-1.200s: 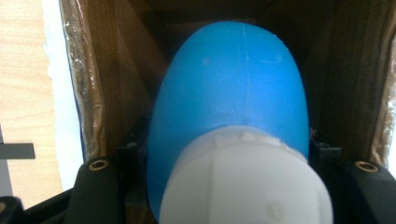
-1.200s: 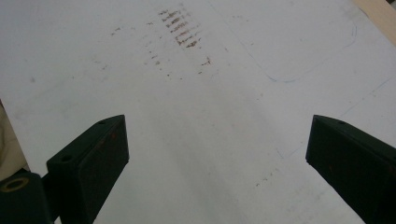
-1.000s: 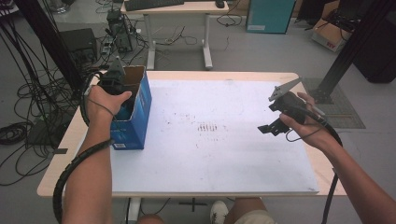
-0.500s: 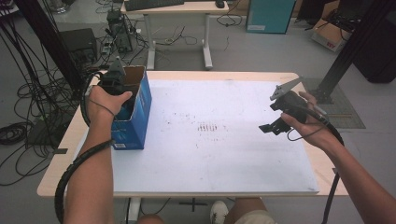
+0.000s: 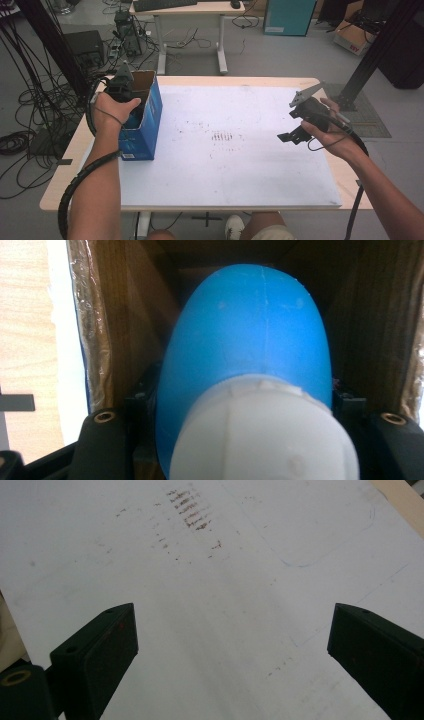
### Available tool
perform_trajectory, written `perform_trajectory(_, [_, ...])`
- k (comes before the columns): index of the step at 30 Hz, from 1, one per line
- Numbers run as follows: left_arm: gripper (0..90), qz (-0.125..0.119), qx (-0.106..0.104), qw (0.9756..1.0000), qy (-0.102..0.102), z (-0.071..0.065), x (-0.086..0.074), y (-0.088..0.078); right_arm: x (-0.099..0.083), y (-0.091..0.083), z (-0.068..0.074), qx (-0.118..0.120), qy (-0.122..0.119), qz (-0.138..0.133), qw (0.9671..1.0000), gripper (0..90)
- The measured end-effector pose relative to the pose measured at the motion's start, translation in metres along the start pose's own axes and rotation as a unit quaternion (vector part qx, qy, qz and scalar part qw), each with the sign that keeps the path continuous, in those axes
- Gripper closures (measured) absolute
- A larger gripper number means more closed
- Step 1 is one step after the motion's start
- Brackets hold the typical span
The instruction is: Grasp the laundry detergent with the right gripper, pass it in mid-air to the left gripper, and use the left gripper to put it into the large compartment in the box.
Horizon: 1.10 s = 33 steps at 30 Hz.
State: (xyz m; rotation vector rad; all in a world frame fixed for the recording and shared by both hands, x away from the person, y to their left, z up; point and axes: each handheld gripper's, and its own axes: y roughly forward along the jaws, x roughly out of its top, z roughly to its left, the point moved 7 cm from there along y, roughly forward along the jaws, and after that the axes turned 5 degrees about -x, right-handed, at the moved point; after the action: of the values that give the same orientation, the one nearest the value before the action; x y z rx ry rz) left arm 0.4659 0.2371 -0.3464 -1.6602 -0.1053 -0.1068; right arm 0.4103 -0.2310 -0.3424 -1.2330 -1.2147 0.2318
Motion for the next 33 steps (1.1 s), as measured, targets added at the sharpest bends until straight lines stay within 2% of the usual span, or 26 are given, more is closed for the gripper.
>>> perform_trajectory(3, [36.0,-0.001,0.0,1.0,0.0,0.0,0.0001,0.0001,-0.0008,-0.0009,0.0007,-0.002,0.005,0.004,1.0,5.9])
perform_trajectory(33, [36.0,-0.003,0.002,1.0,0.0,0.0002,0.0002,0.0004,-0.0046,0.0006,0.0002,0.001,0.004,0.006,1.0,5.9])
